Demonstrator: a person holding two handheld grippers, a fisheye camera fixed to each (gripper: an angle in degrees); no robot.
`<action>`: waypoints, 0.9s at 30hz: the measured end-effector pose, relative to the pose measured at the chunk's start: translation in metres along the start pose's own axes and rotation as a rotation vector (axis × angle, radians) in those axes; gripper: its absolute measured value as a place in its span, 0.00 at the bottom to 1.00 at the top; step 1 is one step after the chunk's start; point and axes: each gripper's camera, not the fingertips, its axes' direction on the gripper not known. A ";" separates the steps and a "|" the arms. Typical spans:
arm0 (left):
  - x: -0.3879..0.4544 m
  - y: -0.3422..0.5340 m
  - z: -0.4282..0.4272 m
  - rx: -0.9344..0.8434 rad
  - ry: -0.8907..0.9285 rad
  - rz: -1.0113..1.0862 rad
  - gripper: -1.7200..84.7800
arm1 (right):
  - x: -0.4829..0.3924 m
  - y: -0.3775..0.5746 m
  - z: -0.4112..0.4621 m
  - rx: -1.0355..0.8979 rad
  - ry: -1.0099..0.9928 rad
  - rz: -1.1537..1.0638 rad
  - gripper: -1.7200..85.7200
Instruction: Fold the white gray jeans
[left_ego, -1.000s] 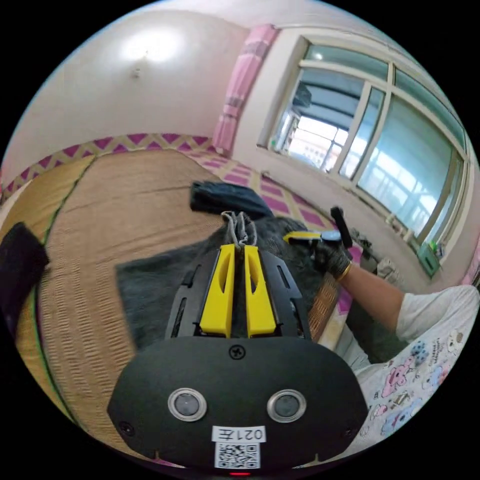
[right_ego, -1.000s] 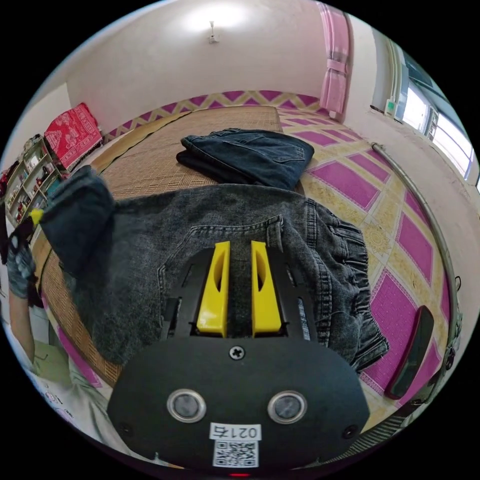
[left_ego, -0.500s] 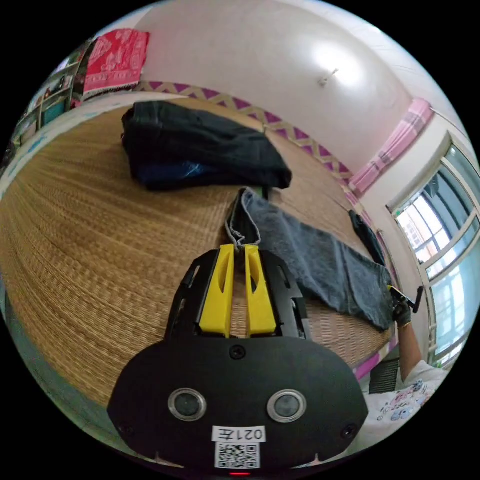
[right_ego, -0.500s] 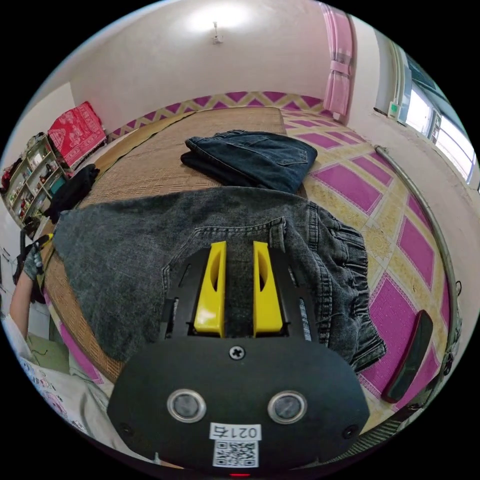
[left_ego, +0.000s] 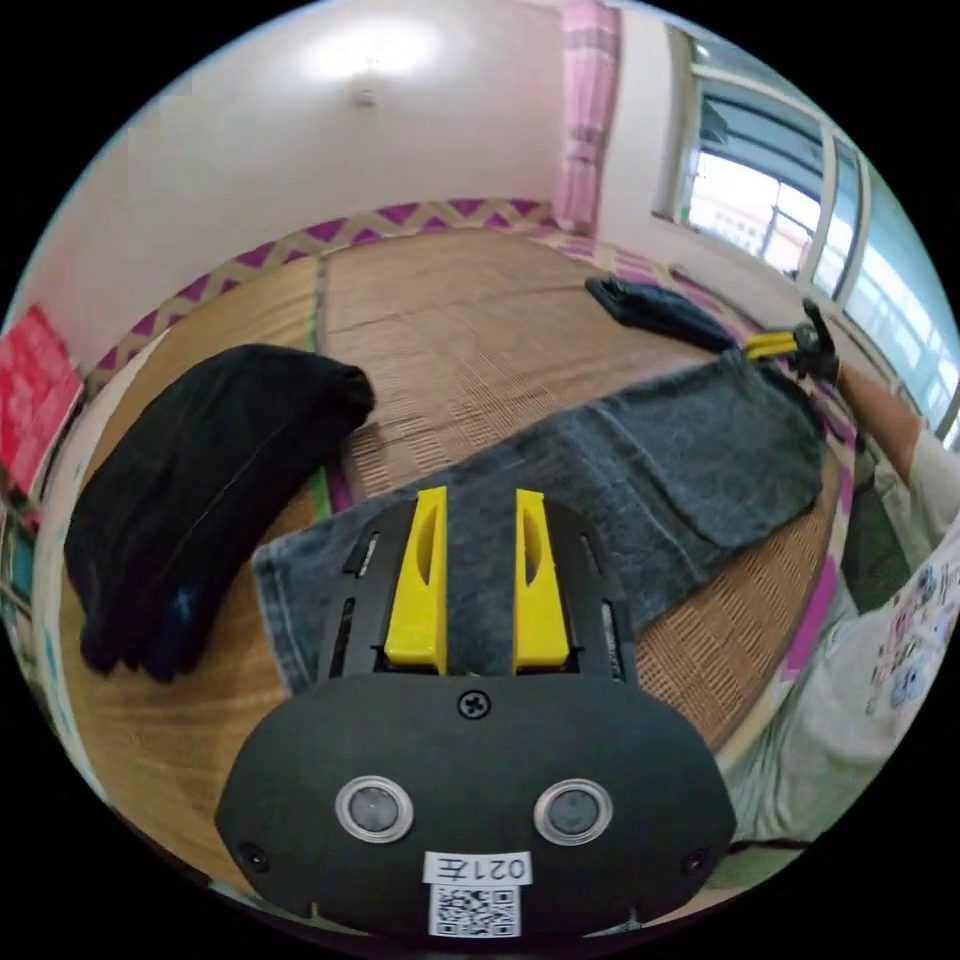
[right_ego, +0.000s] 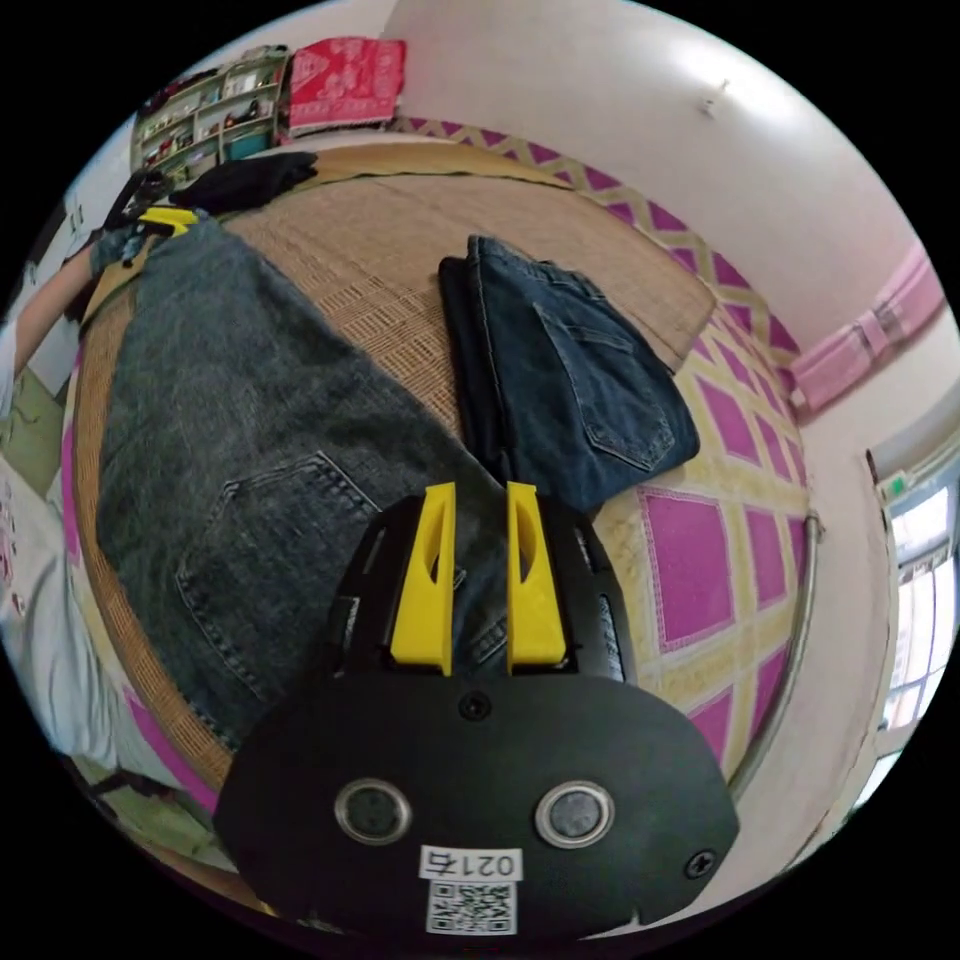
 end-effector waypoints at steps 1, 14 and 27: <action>0.003 -0.008 0.011 -0.038 -0.009 0.032 0.14 | 0.001 -0.002 0.002 -0.010 -0.007 -0.017 0.12; -0.010 -0.018 0.016 -0.095 0.128 0.124 0.09 | 0.012 0.010 -0.002 -0.006 -0.139 -0.109 0.09; 0.033 0.076 -0.178 0.307 0.175 0.213 0.01 | -0.052 0.102 -0.161 0.246 -0.079 -0.175 0.02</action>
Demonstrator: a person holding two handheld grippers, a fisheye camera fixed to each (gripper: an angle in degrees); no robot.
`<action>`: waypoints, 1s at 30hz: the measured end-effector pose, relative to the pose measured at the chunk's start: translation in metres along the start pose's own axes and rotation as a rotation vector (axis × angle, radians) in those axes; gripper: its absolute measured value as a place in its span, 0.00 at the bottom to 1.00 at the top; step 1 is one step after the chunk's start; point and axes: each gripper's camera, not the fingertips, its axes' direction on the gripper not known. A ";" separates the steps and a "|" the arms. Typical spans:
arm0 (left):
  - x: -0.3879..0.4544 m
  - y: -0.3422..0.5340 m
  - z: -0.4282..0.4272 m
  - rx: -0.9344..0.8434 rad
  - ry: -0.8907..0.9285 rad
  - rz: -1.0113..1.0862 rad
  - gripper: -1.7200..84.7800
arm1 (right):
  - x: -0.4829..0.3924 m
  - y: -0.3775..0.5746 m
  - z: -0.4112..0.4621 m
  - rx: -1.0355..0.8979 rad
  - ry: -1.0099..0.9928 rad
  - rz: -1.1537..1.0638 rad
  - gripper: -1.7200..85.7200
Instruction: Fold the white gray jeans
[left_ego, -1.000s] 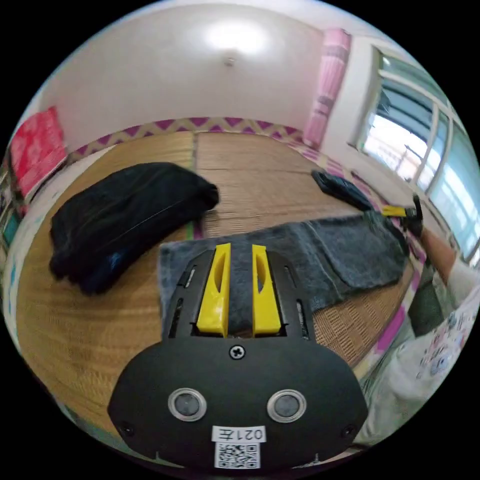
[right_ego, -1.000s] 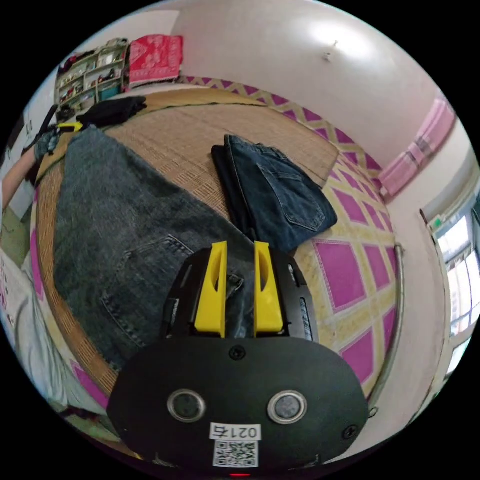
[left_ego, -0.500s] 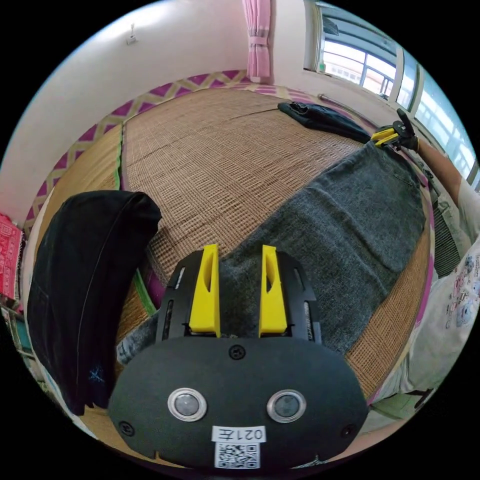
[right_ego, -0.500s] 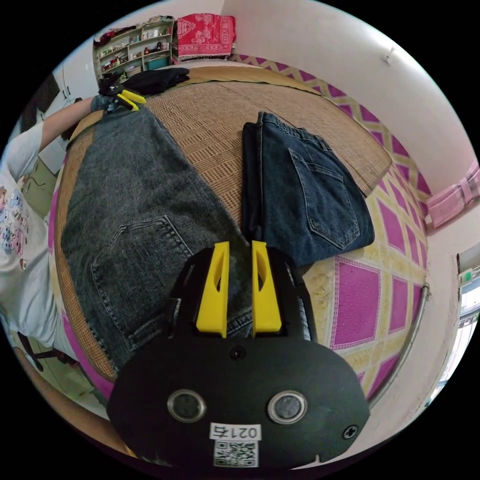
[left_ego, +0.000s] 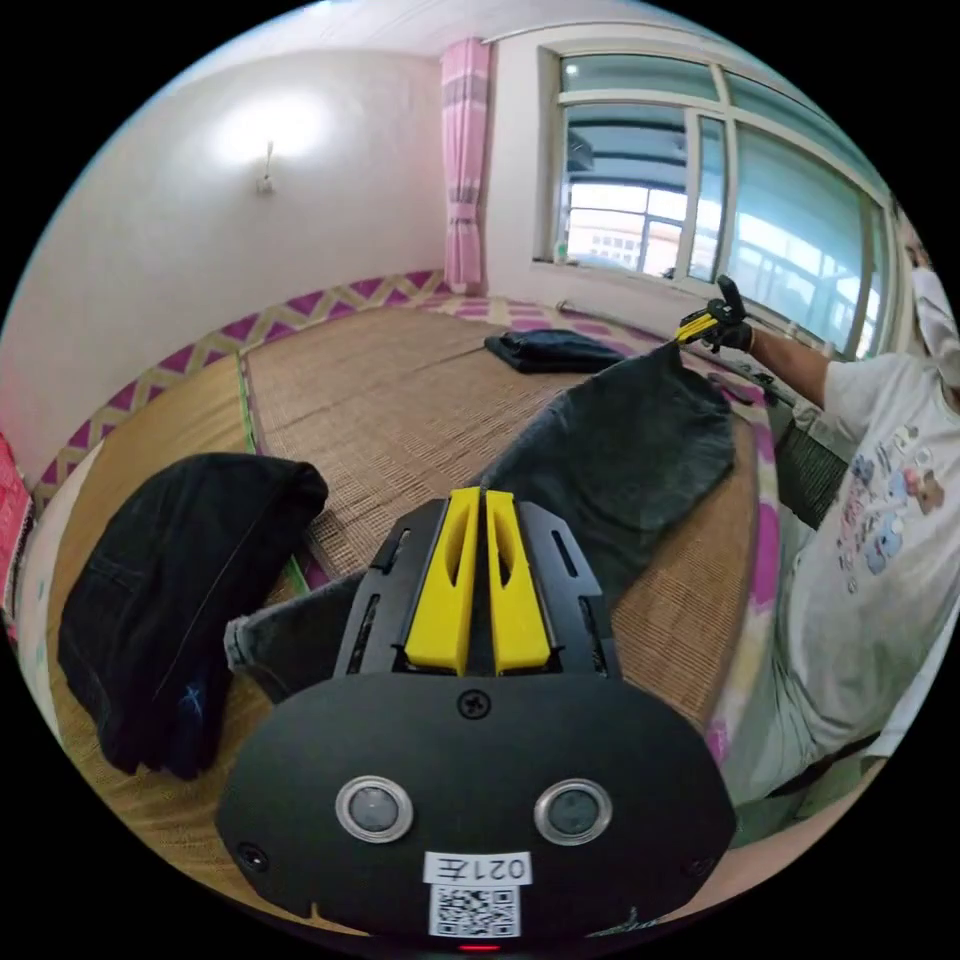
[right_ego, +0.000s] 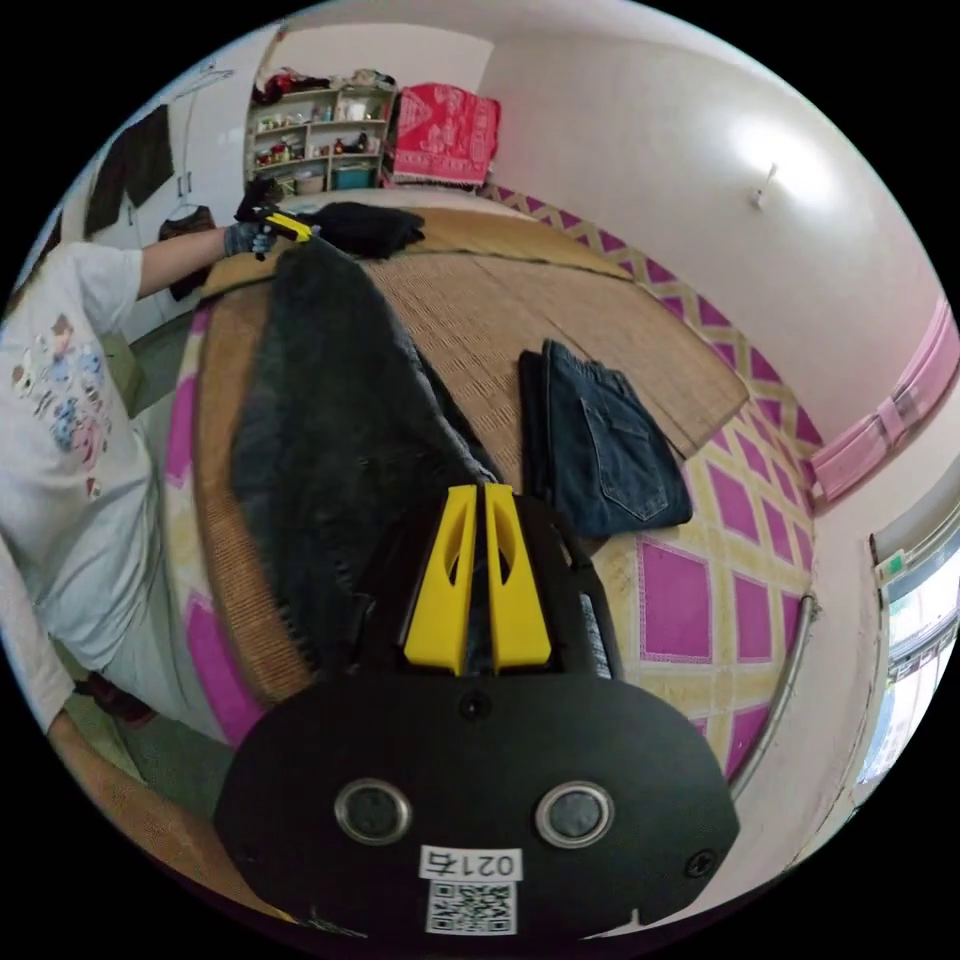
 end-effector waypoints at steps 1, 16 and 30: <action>0.019 0.010 -0.031 0.034 0.008 0.015 0.01 | -0.012 0.006 -0.014 0.014 0.007 -0.008 0.02; 0.139 0.195 -0.129 0.059 0.186 -0.411 0.01 | -0.227 0.190 -0.027 -0.041 -0.177 0.214 0.02; 0.074 0.170 -0.195 -0.077 -0.300 -0.644 0.01 | -0.135 0.199 -0.035 -0.062 0.066 0.545 0.01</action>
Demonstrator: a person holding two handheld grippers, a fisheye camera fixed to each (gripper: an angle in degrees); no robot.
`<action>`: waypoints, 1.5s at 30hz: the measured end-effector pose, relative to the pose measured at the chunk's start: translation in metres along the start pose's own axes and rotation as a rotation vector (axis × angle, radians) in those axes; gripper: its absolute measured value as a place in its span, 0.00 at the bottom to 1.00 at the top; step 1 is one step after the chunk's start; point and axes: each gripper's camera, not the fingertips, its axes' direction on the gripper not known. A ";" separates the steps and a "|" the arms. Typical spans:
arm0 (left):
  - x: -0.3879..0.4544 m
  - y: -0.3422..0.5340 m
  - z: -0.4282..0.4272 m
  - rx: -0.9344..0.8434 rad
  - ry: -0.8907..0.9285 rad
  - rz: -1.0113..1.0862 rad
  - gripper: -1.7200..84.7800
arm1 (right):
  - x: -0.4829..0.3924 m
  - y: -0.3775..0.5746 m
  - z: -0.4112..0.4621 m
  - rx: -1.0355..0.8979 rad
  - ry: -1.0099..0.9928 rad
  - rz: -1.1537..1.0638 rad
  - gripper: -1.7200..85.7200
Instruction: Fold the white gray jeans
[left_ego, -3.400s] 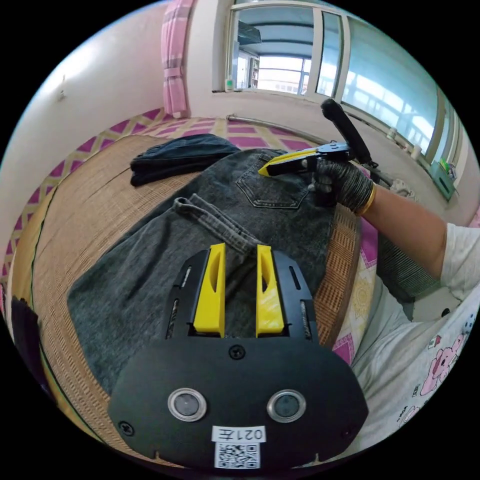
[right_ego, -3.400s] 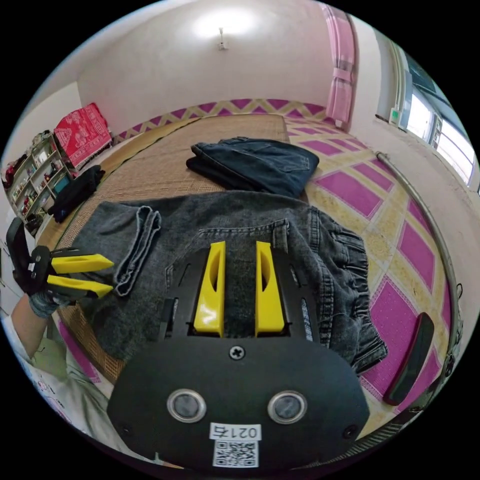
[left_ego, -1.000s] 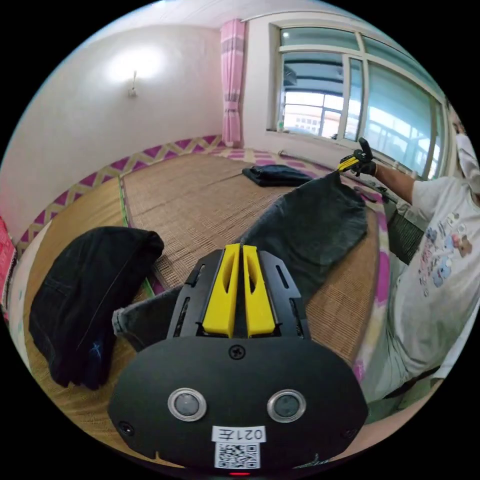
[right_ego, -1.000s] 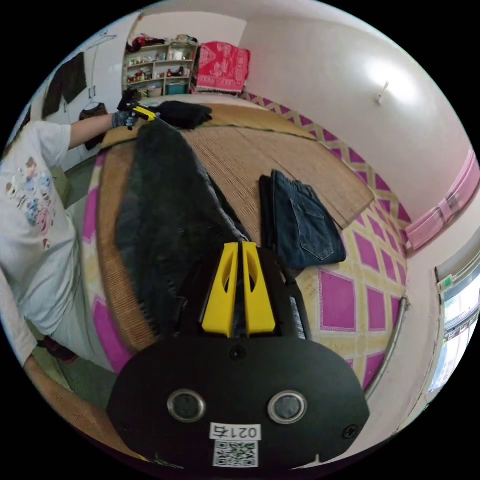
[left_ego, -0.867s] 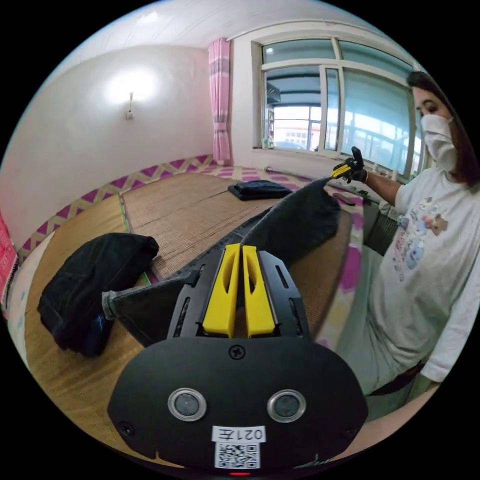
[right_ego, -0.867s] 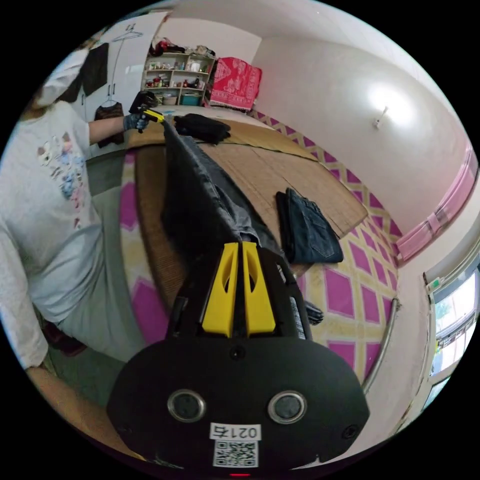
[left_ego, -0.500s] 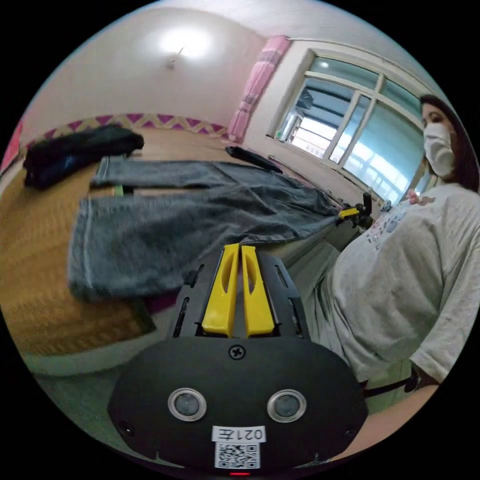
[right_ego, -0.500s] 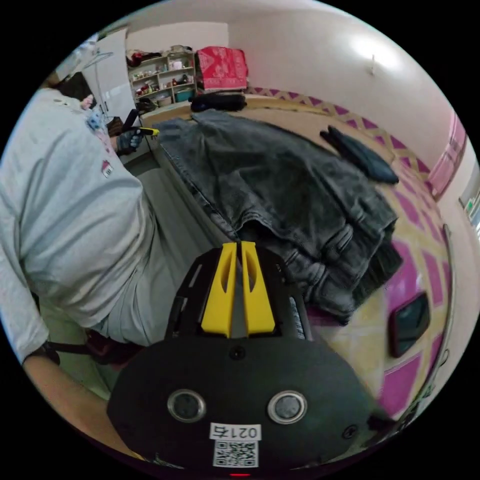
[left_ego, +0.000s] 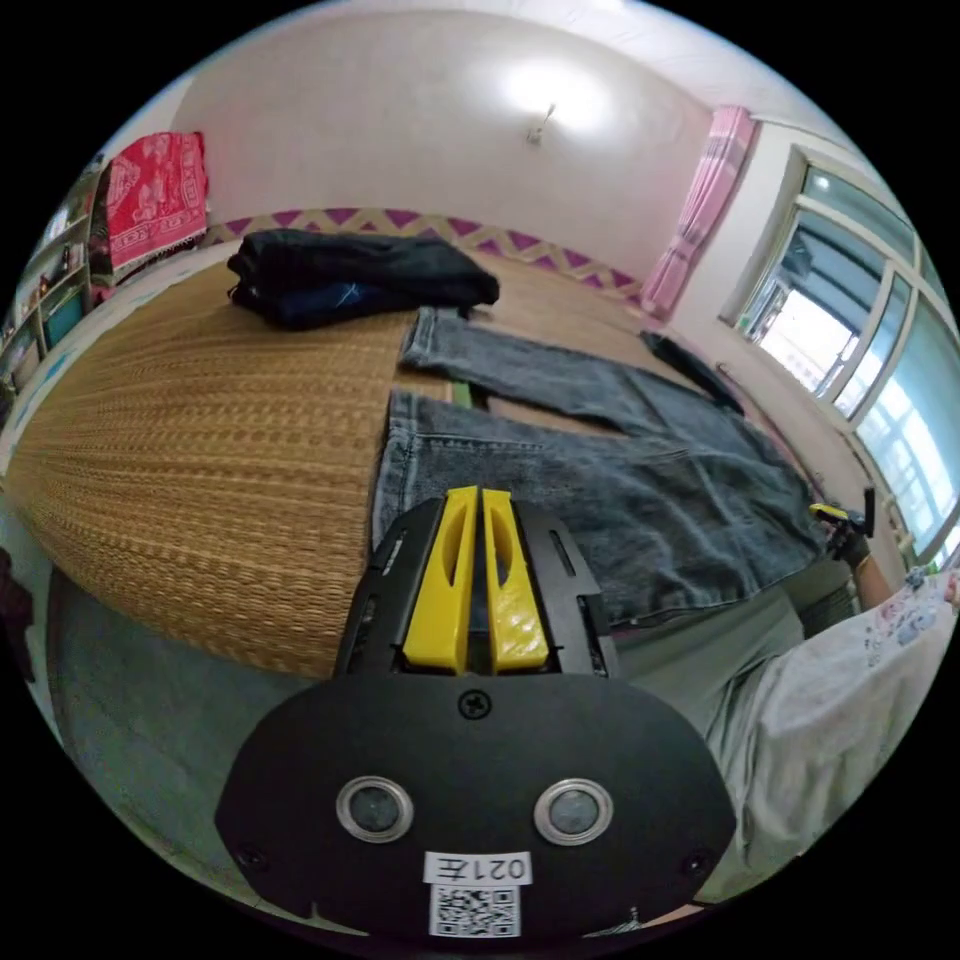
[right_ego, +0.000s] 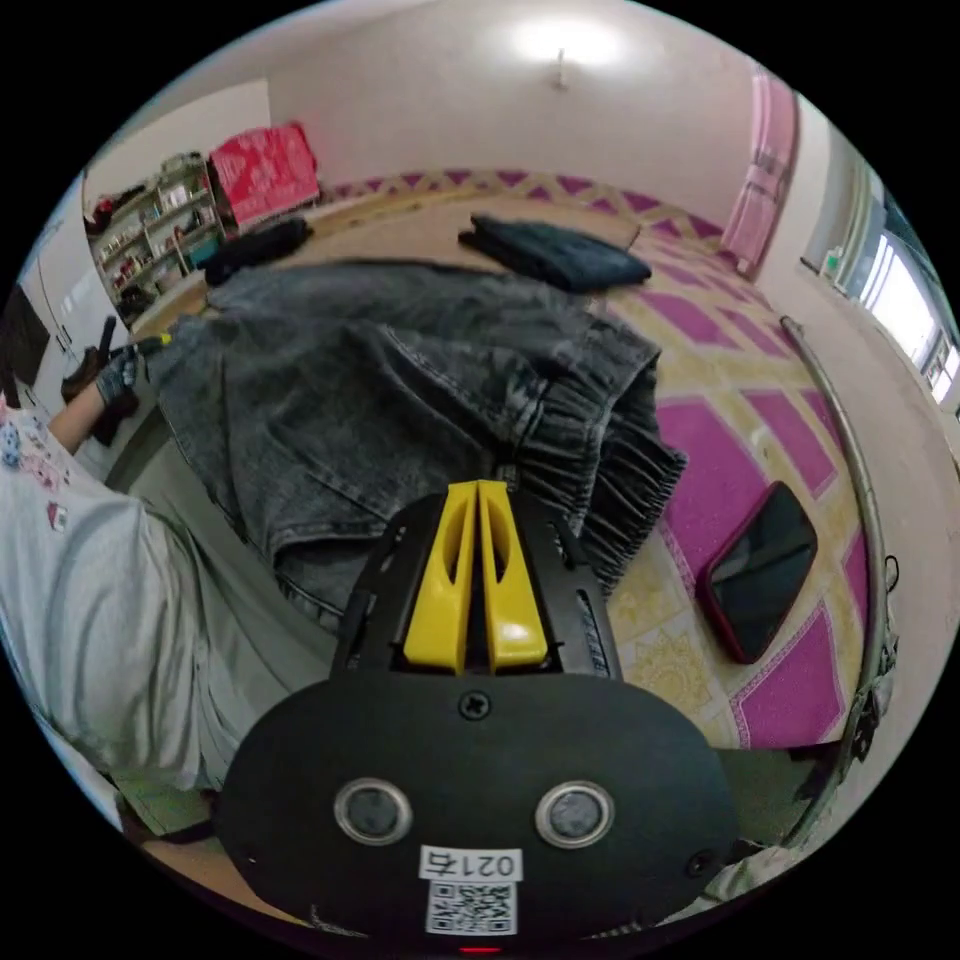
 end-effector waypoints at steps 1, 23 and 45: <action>0.000 0.002 -0.006 0.018 -0.007 0.013 0.01 | 0.001 0.003 -0.001 -0.002 0.007 0.014 0.01; -0.035 0.009 -0.147 0.194 0.170 -0.111 0.01 | 0.085 0.050 -0.097 0.110 0.057 0.494 0.03; -0.100 0.076 -0.189 0.241 0.405 -0.675 0.12 | 0.129 0.197 -0.095 0.373 -0.538 1.044 0.08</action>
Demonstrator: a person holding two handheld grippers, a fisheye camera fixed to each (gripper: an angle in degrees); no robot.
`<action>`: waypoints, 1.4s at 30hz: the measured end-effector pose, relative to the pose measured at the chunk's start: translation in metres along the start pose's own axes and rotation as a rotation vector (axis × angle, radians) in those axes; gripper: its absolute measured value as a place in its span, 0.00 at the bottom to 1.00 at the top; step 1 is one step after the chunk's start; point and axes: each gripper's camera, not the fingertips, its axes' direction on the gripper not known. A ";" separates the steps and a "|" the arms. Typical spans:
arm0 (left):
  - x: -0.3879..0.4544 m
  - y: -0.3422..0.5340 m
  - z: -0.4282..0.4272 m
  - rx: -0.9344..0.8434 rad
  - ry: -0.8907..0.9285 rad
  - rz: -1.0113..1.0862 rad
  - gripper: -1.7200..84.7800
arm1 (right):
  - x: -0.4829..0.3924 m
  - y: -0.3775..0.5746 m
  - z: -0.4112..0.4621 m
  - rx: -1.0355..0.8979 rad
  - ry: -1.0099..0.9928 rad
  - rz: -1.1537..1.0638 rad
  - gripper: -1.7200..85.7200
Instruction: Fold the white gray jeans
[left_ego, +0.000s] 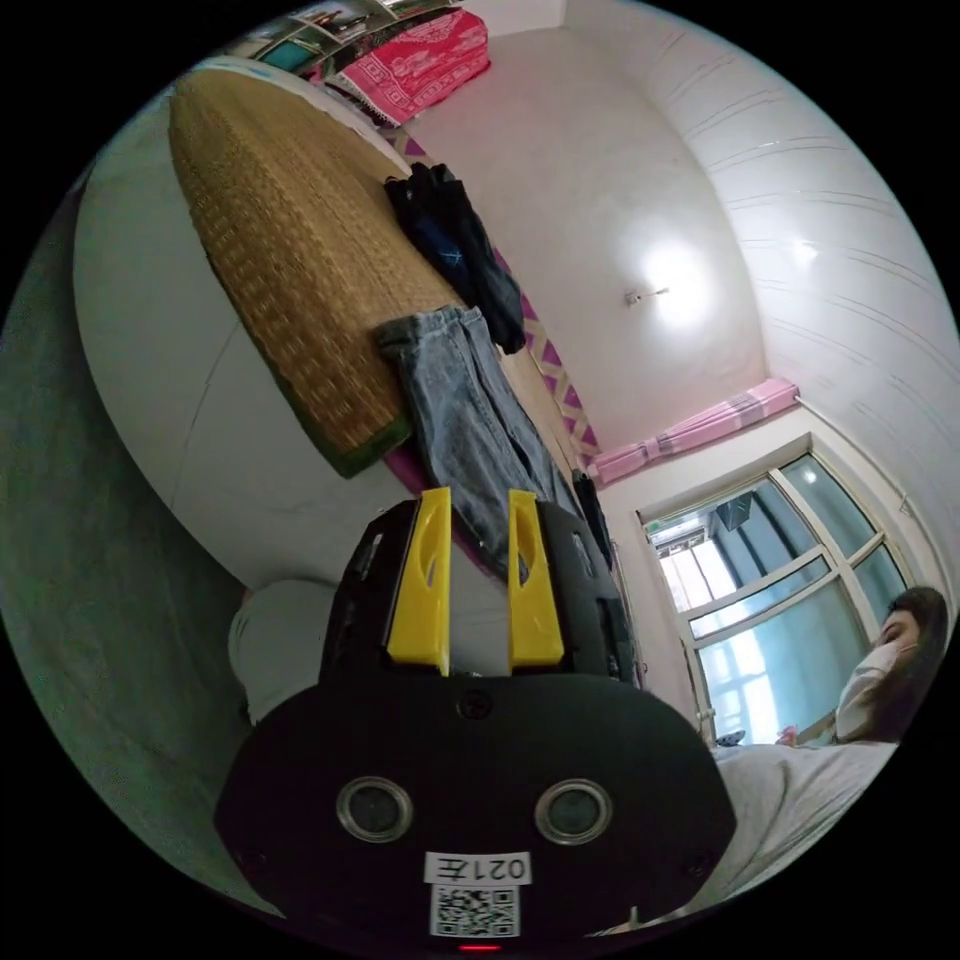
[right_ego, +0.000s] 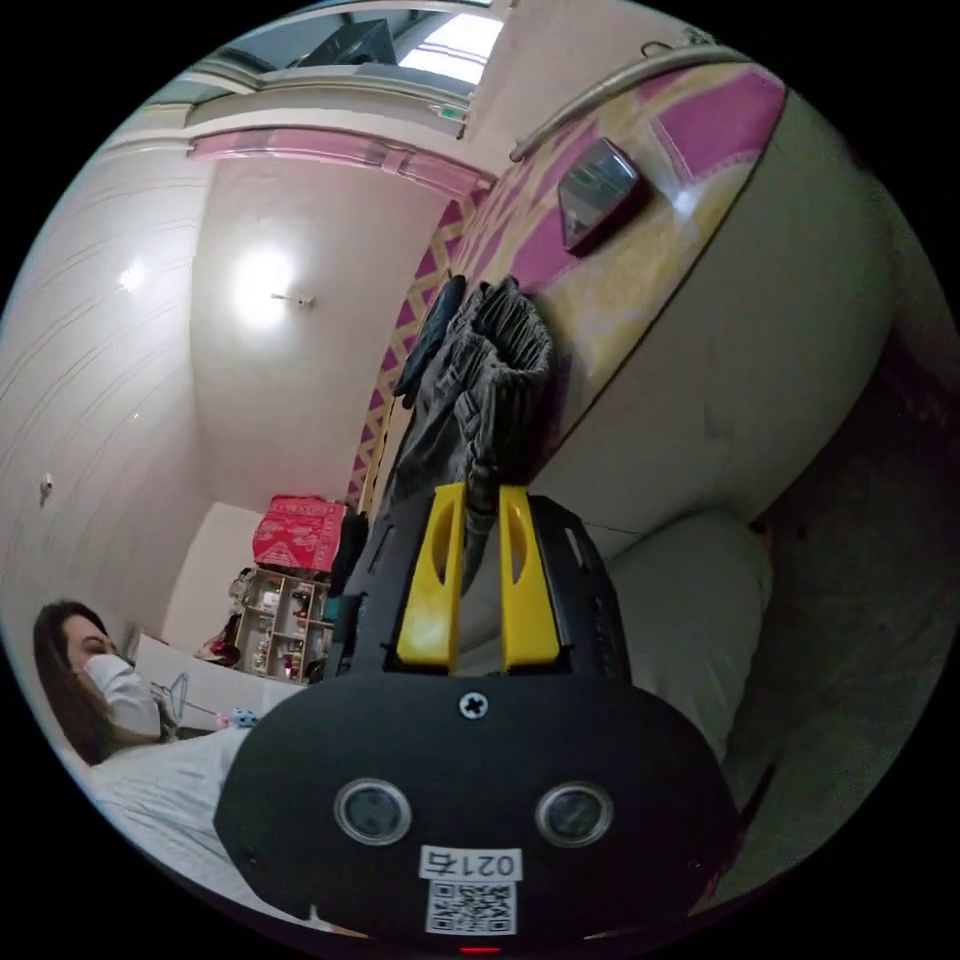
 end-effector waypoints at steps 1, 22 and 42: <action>0.003 -0.004 -0.001 0.003 -0.005 0.014 0.12 | -0.002 -0.001 -0.001 0.001 0.002 -0.010 0.08; -0.016 -0.045 0.015 -0.006 -0.070 -0.113 0.11 | 0.016 -0.025 0.013 -0.003 -0.024 0.064 0.08; 0.004 -0.067 0.082 -0.069 0.010 0.010 0.01 | -0.024 -0.061 0.058 -0.102 -0.101 -0.009 0.04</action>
